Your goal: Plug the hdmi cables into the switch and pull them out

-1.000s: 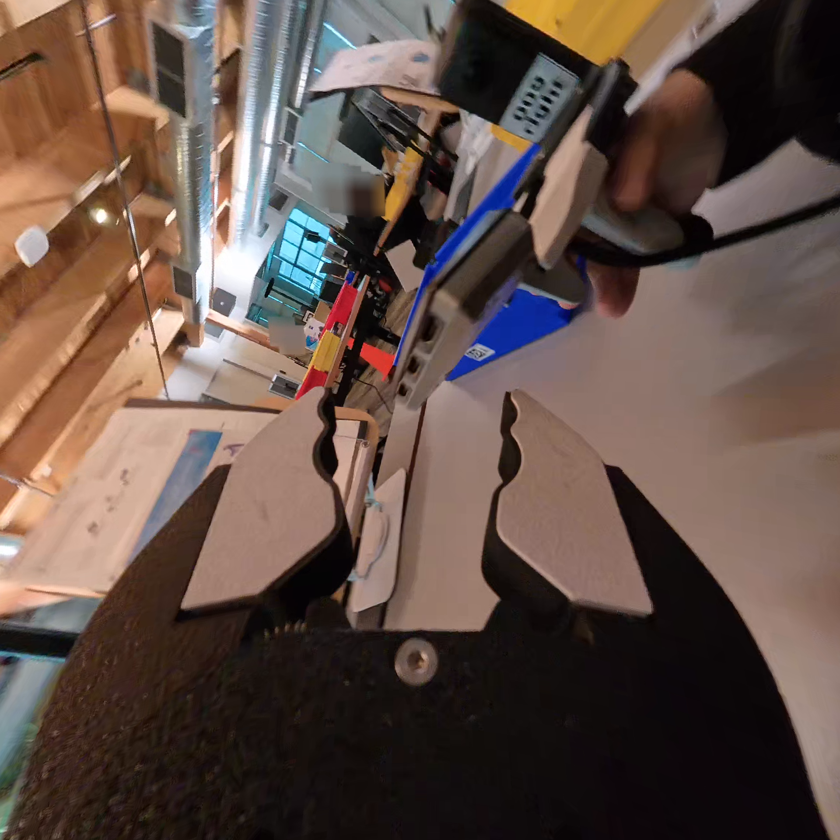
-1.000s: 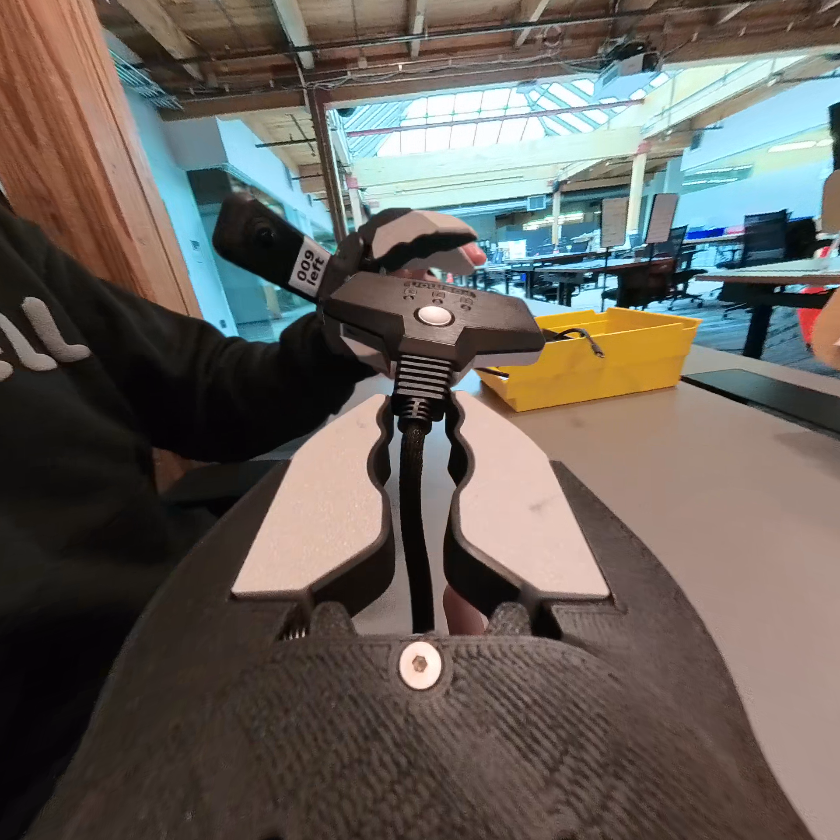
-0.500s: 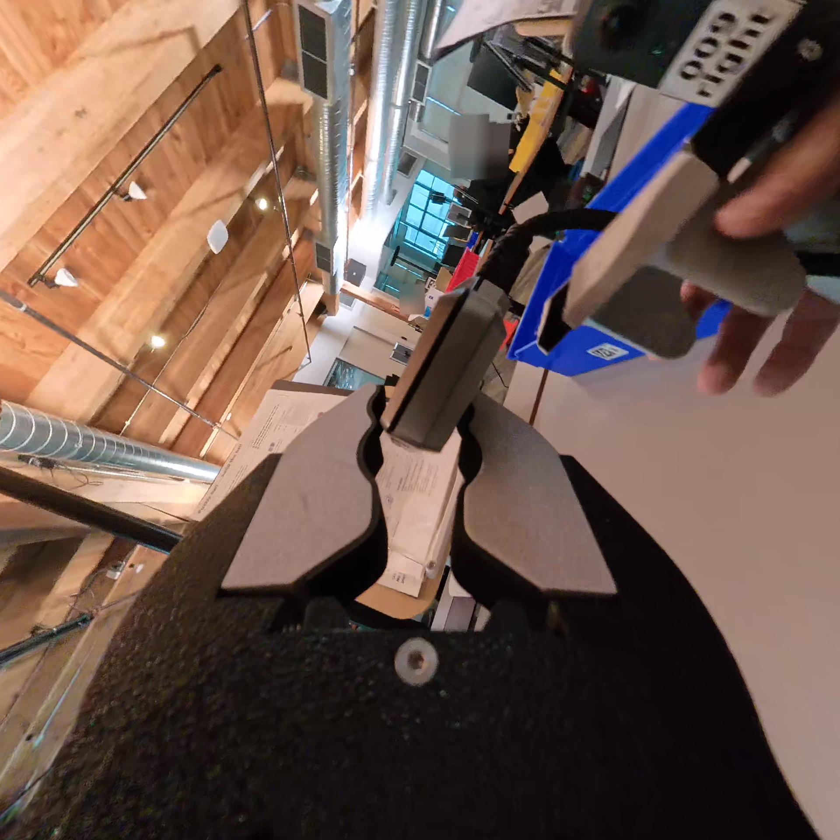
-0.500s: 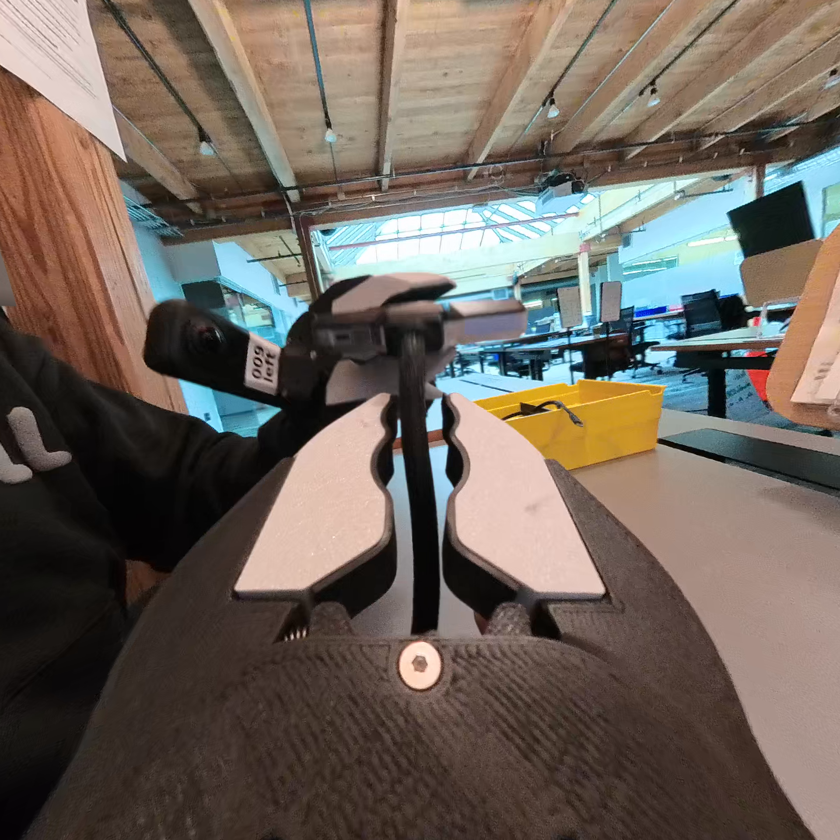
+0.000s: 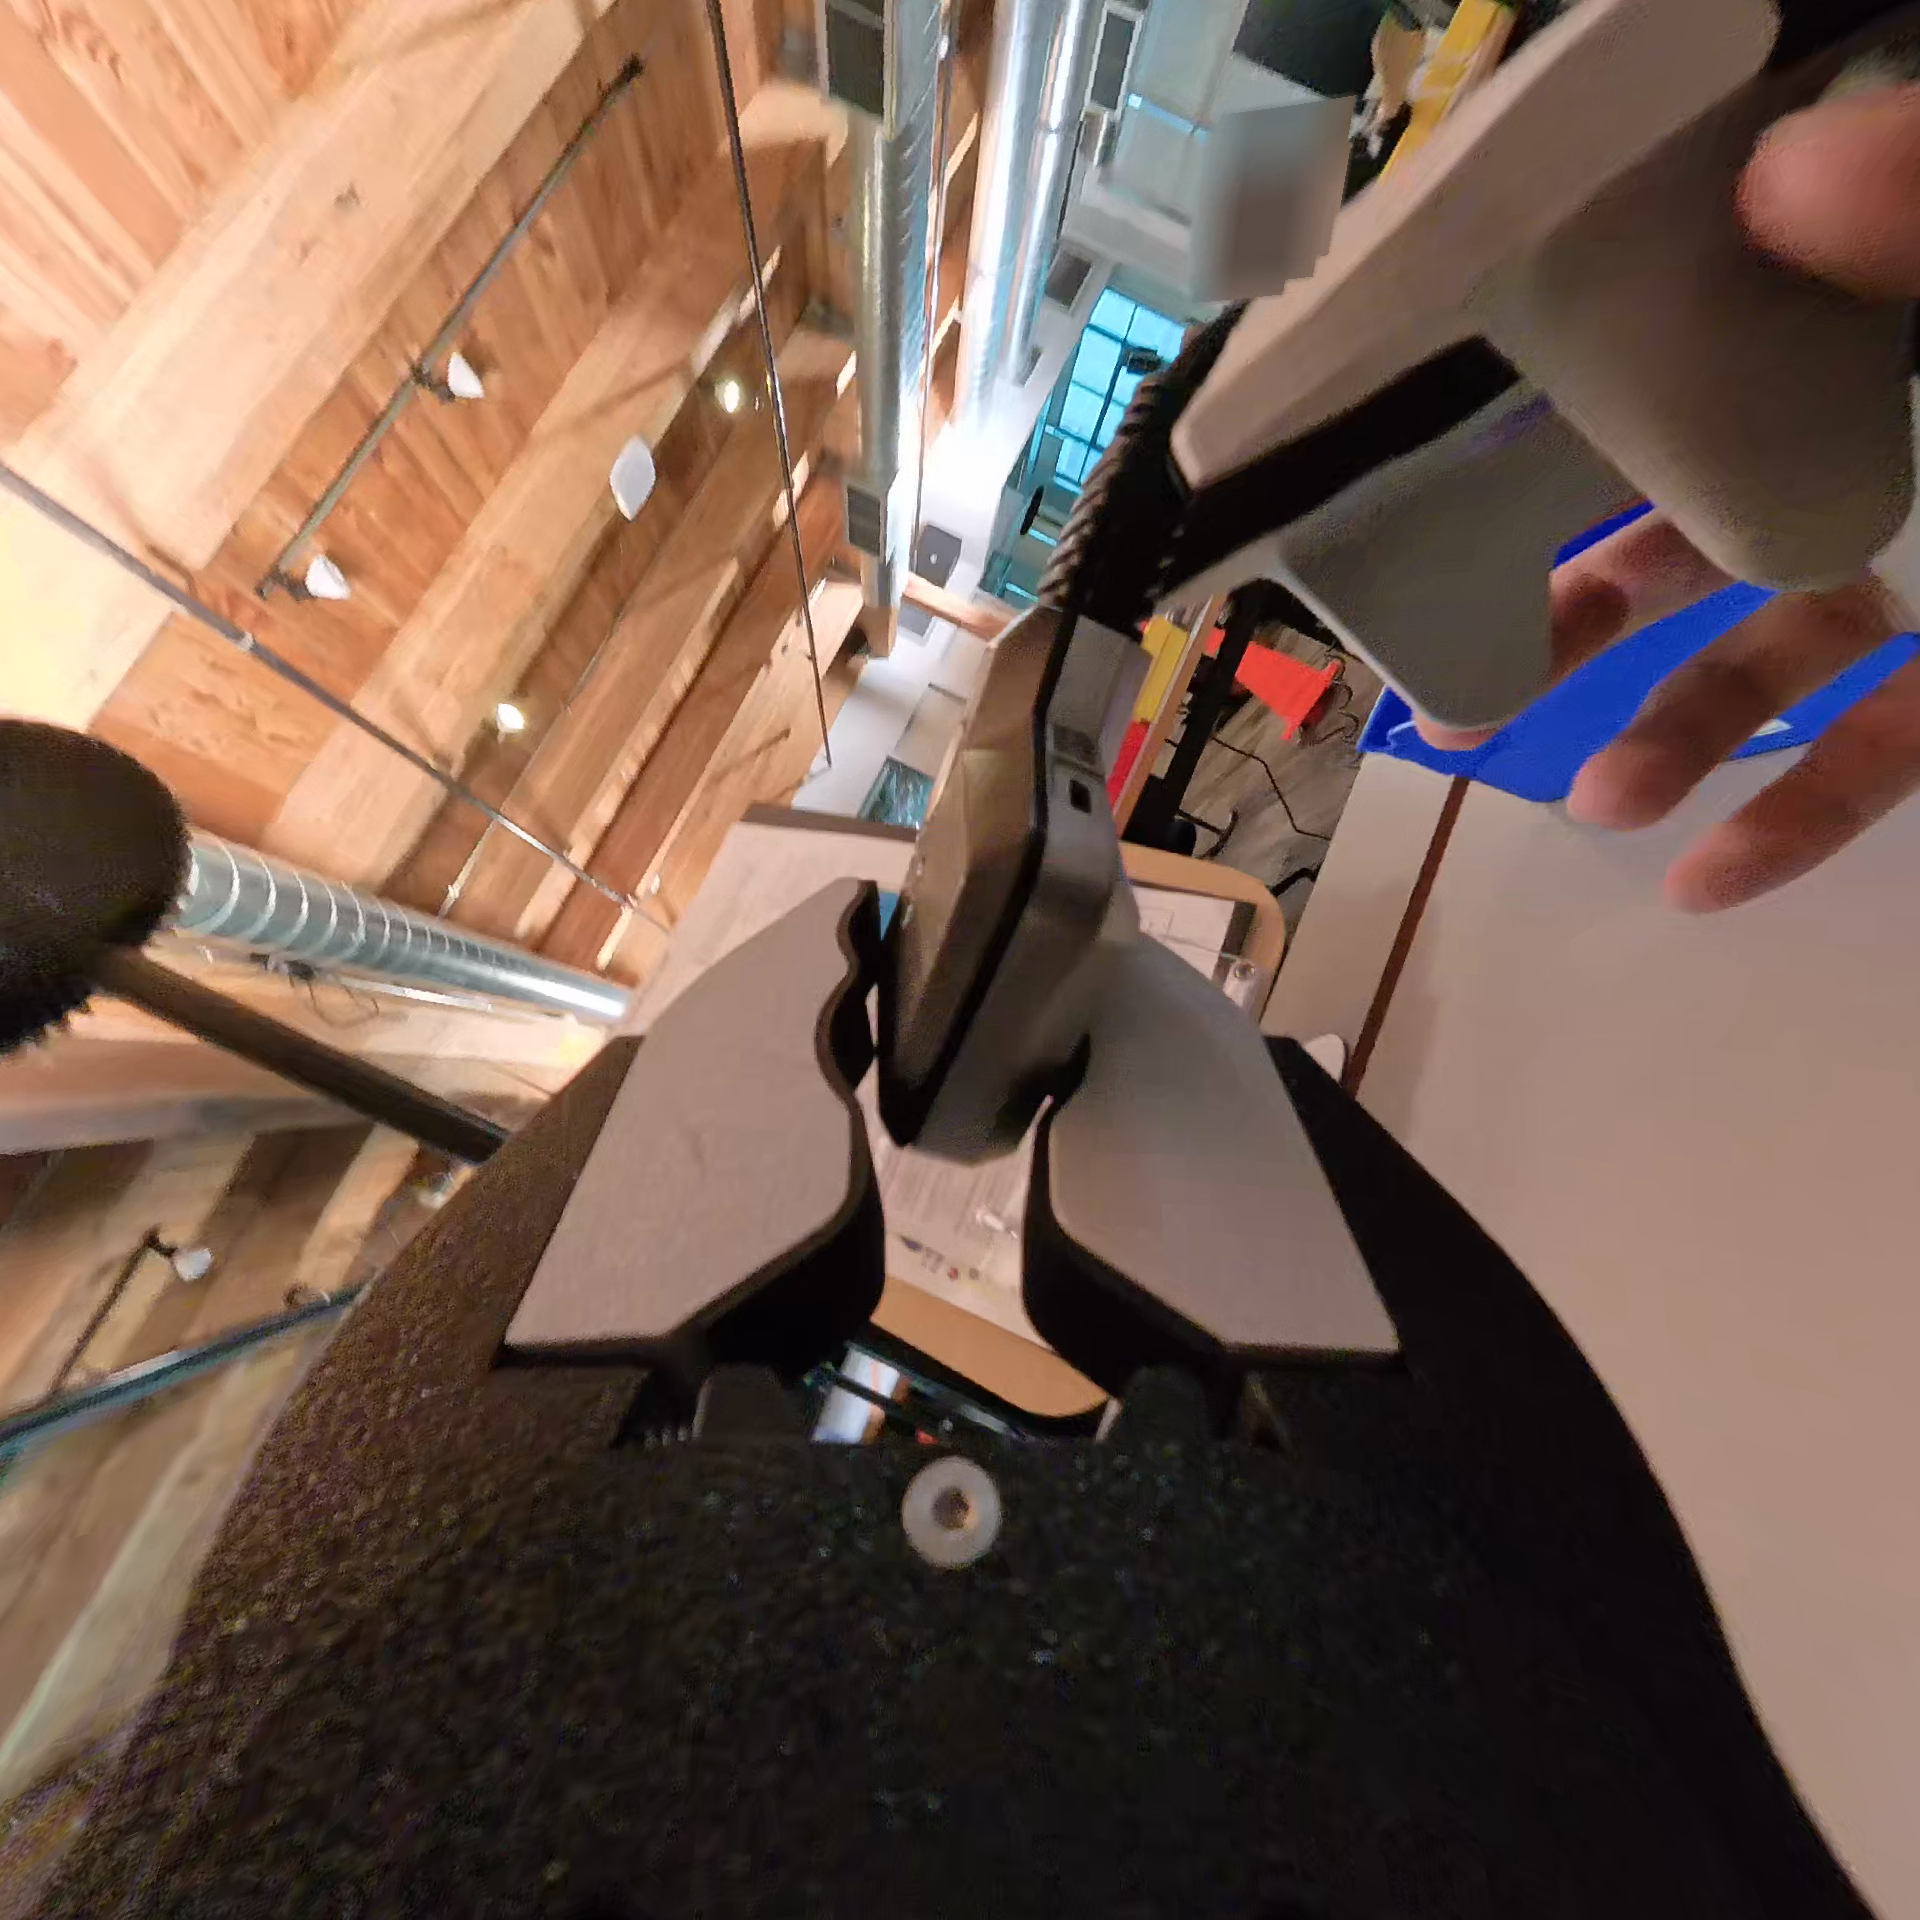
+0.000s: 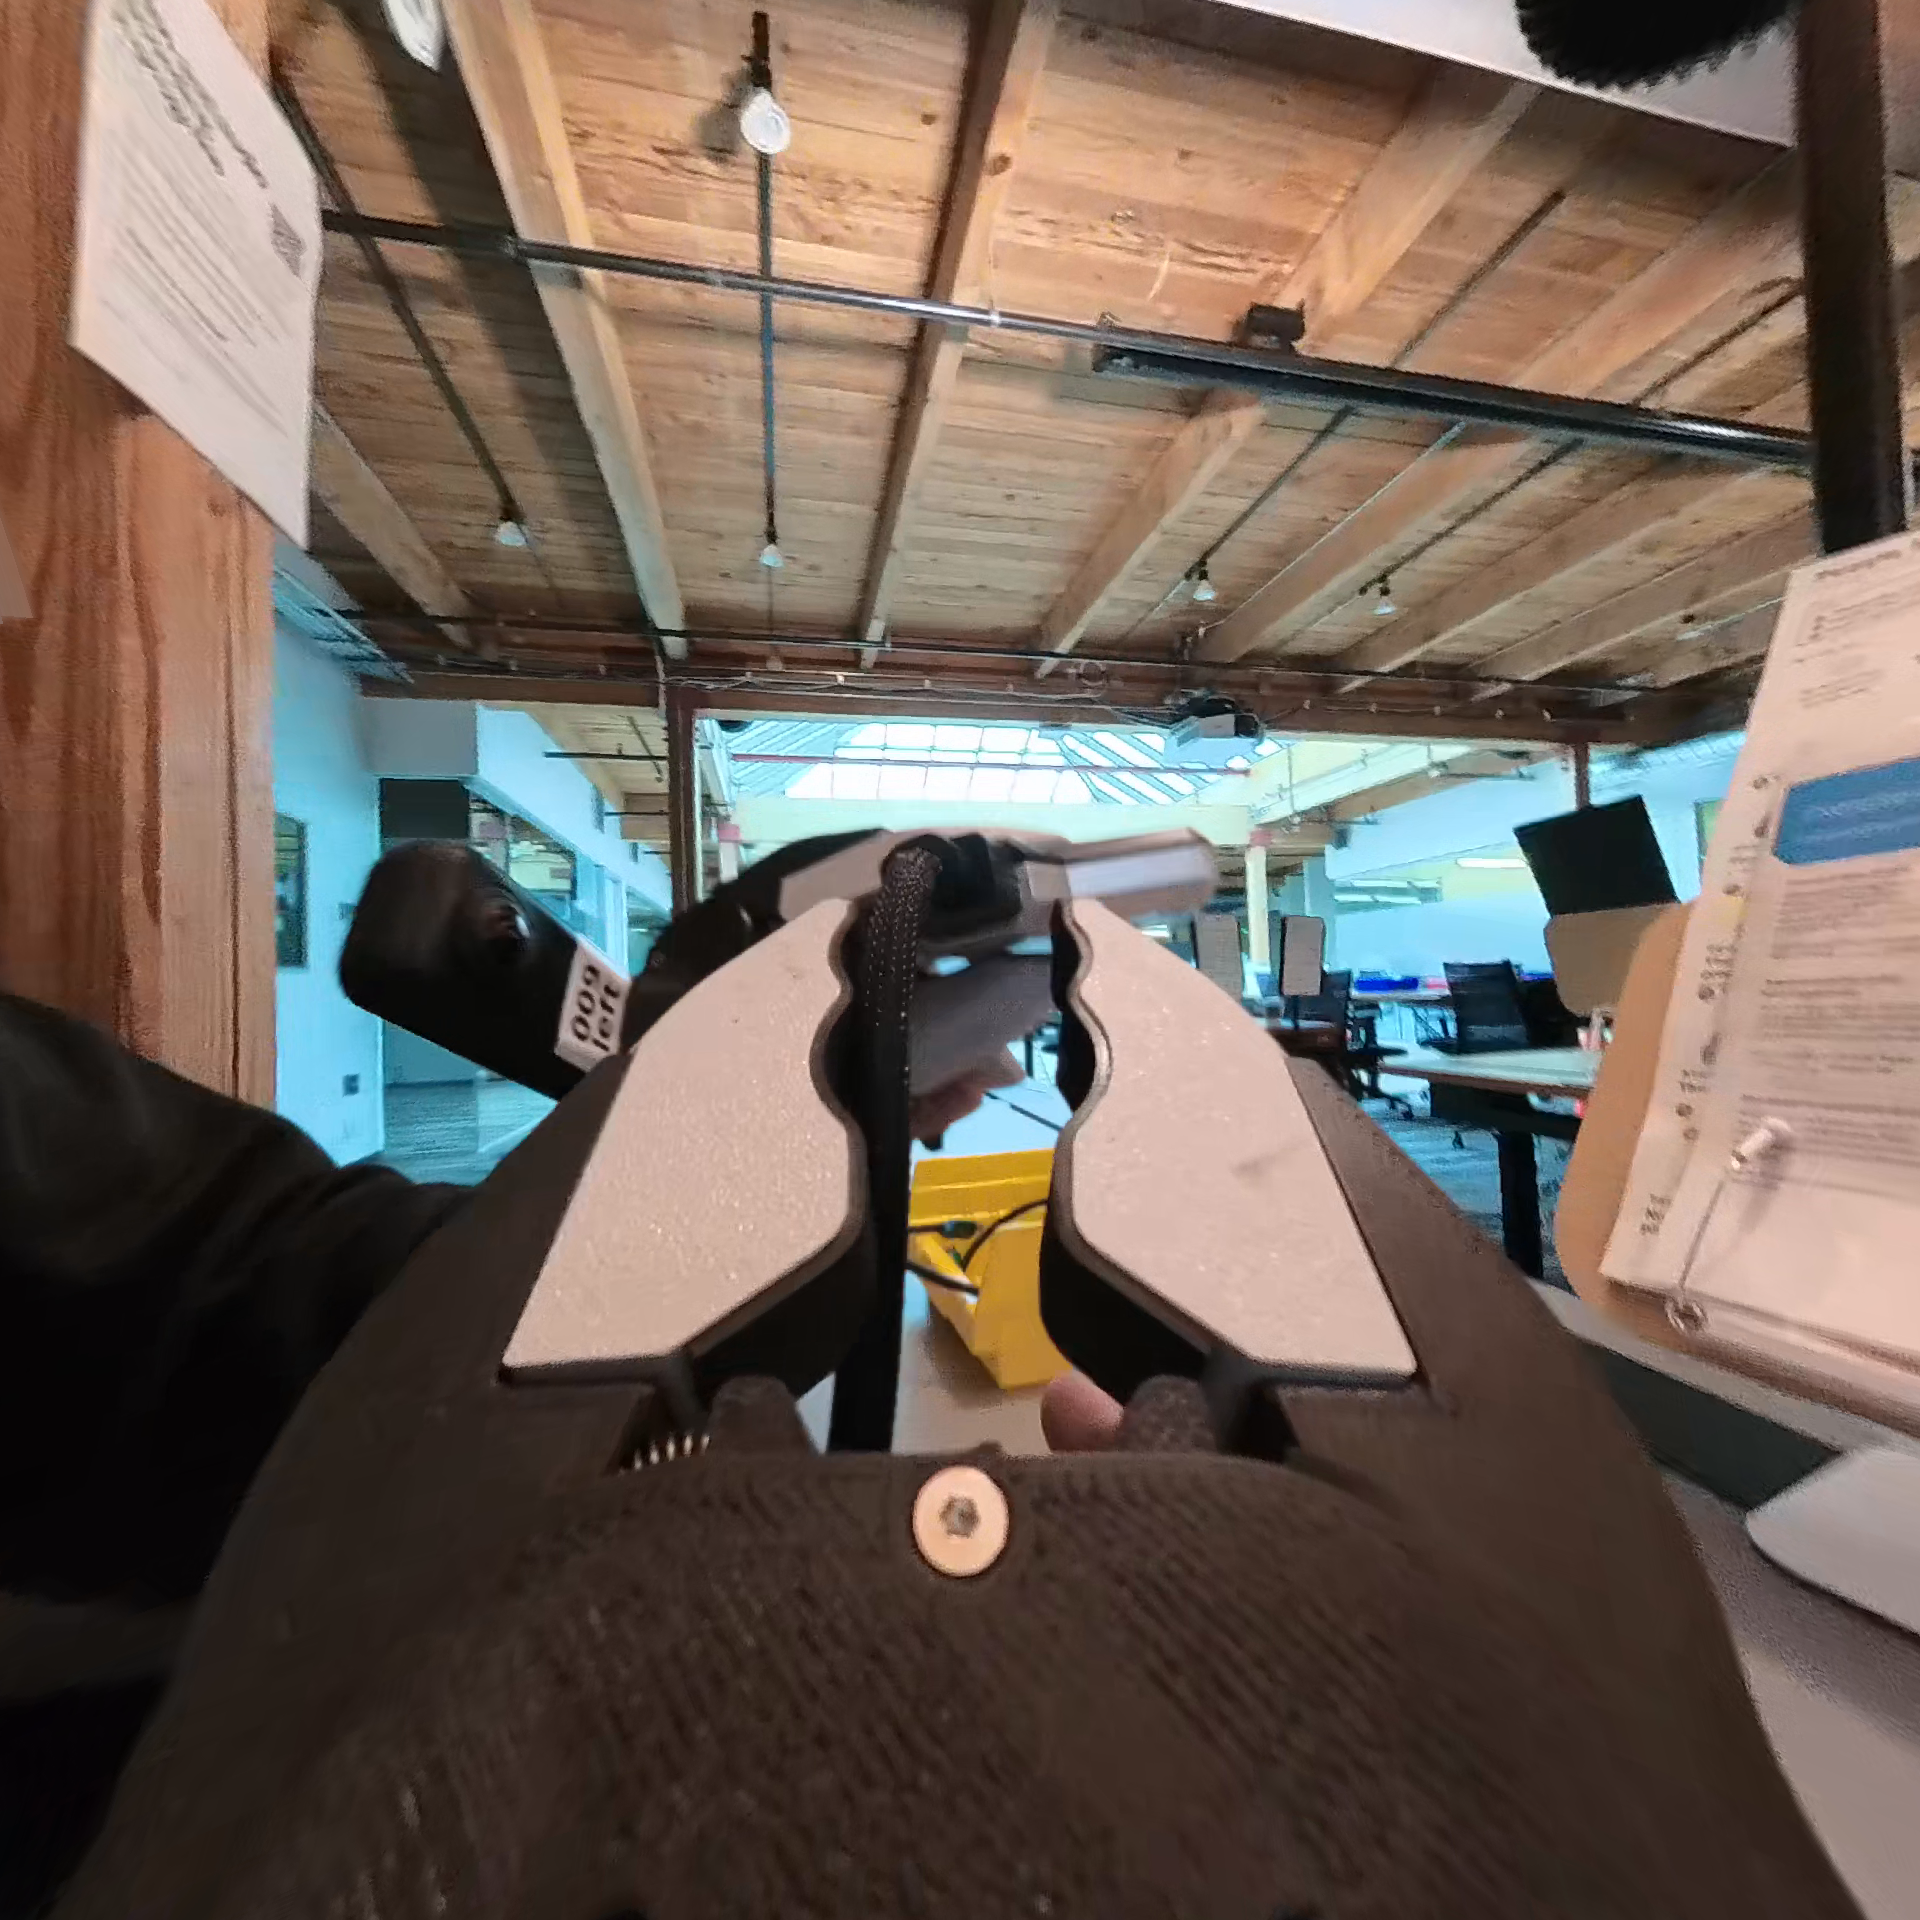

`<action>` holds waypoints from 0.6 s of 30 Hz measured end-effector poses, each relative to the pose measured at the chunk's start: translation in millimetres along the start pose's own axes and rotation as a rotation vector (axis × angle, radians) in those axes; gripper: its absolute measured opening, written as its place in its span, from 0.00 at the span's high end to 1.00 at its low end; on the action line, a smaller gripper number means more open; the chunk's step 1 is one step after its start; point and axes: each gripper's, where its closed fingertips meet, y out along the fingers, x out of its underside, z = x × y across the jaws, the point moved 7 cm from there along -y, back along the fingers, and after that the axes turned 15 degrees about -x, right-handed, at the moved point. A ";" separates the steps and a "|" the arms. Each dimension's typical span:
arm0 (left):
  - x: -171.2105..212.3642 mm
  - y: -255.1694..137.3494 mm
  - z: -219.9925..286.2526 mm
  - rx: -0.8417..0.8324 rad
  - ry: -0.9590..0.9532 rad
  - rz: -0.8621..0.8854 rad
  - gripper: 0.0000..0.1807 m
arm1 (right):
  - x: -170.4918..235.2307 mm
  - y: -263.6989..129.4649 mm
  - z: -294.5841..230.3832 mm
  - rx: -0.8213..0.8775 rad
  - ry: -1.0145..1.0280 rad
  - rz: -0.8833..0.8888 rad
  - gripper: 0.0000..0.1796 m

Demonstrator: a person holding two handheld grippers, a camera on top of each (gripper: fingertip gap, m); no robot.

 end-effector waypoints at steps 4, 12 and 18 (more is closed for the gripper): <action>26.7 1.1 2.6 -0.003 -0.090 -0.105 0.85 | 5.0 11.4 22.9 -0.003 -0.026 -0.020 0.79; 64.7 -9.5 30.8 0.077 0.009 -0.227 0.86 | 47.0 4.9 38.1 0.094 -0.102 -0.236 0.75; 72.5 -7.6 54.8 0.042 0.026 -0.213 0.86 | 61.4 -7.5 47.0 0.155 -0.089 -0.325 0.81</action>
